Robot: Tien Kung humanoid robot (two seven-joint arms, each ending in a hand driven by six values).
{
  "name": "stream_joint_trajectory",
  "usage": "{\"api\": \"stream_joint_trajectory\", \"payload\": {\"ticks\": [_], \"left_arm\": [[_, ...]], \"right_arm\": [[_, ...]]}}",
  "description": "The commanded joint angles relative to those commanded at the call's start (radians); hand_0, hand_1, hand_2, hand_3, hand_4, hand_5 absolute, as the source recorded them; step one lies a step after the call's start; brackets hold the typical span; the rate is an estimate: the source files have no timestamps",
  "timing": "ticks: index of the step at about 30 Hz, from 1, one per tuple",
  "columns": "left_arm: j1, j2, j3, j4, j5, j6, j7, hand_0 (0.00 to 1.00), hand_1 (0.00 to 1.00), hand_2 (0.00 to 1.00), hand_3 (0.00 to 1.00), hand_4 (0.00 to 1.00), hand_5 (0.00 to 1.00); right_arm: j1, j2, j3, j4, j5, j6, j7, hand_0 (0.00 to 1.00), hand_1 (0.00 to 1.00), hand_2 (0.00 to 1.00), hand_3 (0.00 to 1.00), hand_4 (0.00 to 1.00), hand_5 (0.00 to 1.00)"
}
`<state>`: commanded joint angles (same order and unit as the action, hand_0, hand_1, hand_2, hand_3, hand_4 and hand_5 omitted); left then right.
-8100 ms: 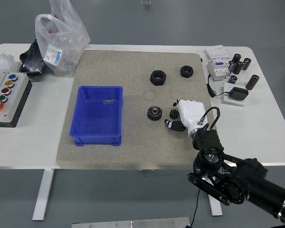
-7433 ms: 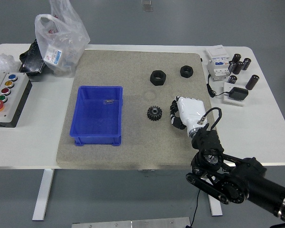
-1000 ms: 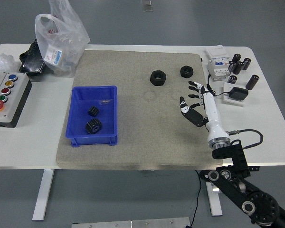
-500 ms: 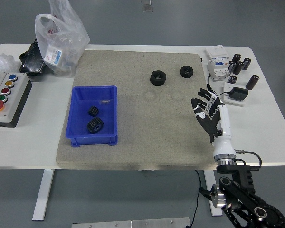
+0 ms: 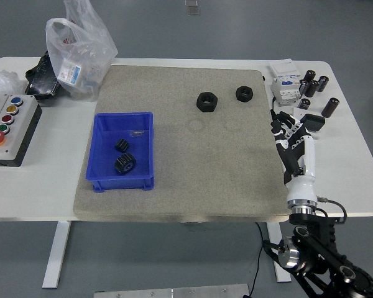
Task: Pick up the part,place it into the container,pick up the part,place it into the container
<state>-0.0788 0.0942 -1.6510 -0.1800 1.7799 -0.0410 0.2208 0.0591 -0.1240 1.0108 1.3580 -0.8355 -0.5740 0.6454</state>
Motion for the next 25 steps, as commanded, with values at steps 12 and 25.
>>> {"api": "stream_joint_trajectory", "payload": {"ticks": [12,25], "left_arm": [[0.003,-0.002,-0.010,0.000,0.006,0.003,-0.001,0.599,0.559,0.563,0.616,0.503,0.512],[0.013,0.001,-0.014,0.000,0.007,0.004,-0.001,0.599,0.560,0.563,0.616,0.507,0.517]], "right_arm": [[0.008,-0.007,0.006,0.005,-0.005,-0.006,0.000,0.729,0.700,0.734,0.691,0.844,0.479],[0.006,-0.014,0.015,0.016,-0.012,-0.013,0.000,0.727,0.700,0.730,0.691,0.843,0.479]]}}
